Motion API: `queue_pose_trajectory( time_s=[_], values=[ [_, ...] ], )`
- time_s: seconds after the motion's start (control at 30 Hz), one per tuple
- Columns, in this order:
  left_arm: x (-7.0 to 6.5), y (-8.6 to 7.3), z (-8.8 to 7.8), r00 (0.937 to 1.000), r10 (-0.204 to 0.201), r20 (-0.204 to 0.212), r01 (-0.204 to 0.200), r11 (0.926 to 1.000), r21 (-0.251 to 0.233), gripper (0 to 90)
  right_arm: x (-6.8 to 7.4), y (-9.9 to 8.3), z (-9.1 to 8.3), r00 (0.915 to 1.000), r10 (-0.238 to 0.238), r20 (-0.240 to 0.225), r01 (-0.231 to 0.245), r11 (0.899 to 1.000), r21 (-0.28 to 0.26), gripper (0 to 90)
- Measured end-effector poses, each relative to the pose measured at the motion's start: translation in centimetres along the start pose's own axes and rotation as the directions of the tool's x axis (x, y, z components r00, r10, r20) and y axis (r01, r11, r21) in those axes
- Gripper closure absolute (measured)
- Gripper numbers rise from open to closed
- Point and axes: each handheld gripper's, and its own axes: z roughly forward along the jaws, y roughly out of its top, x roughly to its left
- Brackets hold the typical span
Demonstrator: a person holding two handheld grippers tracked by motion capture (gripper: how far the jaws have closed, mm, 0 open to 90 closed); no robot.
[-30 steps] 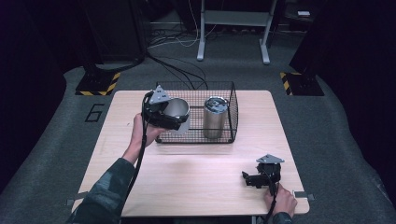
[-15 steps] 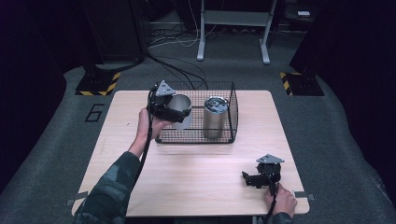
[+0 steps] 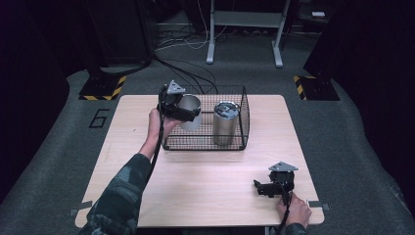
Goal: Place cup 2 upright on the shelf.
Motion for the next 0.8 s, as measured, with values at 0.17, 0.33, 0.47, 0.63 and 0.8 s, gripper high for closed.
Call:
queue_pose_trajectory(
  time_s=[0.17,0.33,0.47,0.63,0.8],
  values=[
    [0.4,-0.1,1.0,0.9999,-0.01,-0.011,0.01,0.9999,0.003,6.2,0.0,0.0,0.0,1.0,0.005,0.0,-0.005,1.0,-0.001,0.0],
    [0.7,-0.4,2.2,0.9997,-0.014,-0.021,0.014,0.9994,0.031,6.2,0.0,0.0,0.0,1.0,0.005,-0.001,-0.005,1.0,-0.001,0.0],
    [0.9,-0.7,3.1,0.9994,-0.013,-0.033,0.015,0.9986,0.052,6.2,0.0,0.0,0.0,1.0,0.0,0.0,0.0,1.0,0.0,0.0],
    [0.9,-0.9,4.0,0.9991,-0.013,-0.041,0.016,0.9975,0.069,6.2,0.0,0.0,0.0,1.0,0.001,0.0,-0.001,1.0,0.0,0.0],
    [0.8,-1.2,4.7,0.999,-0.017,-0.04,0.021,0.996,0.086,6.1,0.0,0.0,0.0,1.0,0.001,0.0,-0.001,1.0,0.0,0.0]
  ],
)
